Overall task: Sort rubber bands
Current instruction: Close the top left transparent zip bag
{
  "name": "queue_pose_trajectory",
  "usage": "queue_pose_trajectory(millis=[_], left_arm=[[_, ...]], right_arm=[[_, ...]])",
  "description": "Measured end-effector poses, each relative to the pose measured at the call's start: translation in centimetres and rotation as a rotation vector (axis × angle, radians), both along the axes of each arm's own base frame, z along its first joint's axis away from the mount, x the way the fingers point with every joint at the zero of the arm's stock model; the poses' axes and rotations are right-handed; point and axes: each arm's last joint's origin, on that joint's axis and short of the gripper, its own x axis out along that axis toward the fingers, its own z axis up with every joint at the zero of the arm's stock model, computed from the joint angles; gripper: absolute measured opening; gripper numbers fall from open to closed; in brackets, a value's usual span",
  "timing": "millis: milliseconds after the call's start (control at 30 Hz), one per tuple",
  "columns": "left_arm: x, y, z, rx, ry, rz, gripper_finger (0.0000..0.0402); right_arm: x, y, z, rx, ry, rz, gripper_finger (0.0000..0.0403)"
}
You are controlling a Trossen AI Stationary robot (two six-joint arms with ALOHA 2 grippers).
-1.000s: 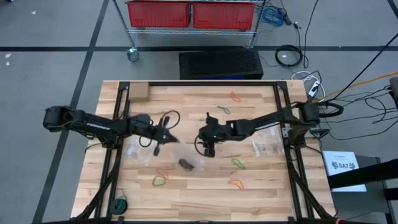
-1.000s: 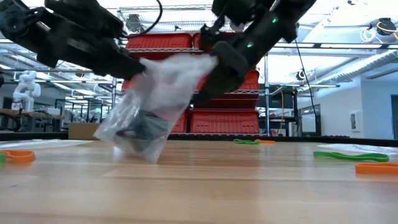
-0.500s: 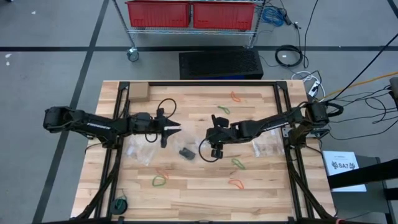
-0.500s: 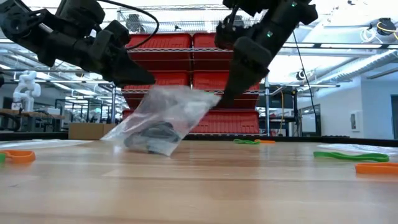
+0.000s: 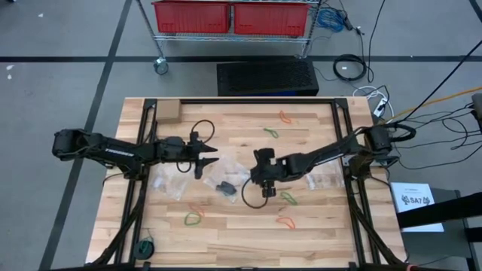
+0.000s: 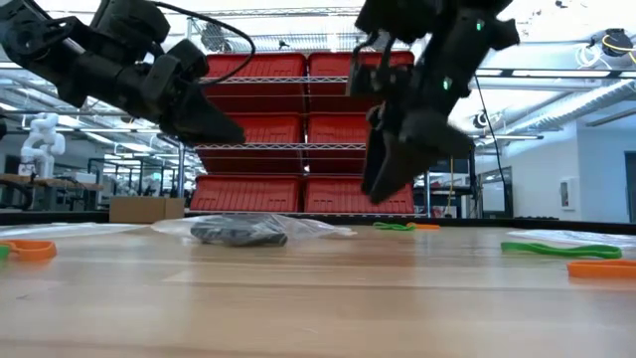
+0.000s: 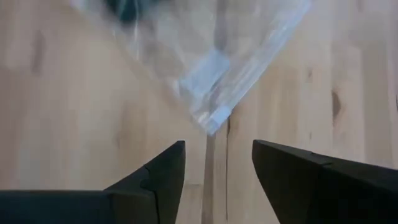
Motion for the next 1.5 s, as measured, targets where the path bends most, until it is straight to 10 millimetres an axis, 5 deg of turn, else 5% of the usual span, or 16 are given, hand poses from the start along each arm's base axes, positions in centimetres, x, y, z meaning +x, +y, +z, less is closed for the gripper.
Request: queue_pose_trajectory(millis=[267,667,1067,1500], left_arm=[[0.0,-0.1,0.0,-0.005,0.002,-0.014,0.0182],[0.0,-0.1,0.0,-0.005,-0.005,-0.019,0.0182],[0.7,-1.0,1.2,-0.018,-0.064,-0.064,0.0182],[0.7,-1.1,1.1,-0.019,-0.054,-0.069,0.0182]], right_arm=[[1.6,0.7,-3.9,-0.177,0.017,0.081,0.0148],[2.1,1.3,-4.2,-0.262,-0.024,0.095,0.0007],[3.7,2.5,-1.5,-0.279,-0.049,0.153,0.0008],[3.0,3.3,-2.7,-0.313,0.056,0.229,0.0105]])
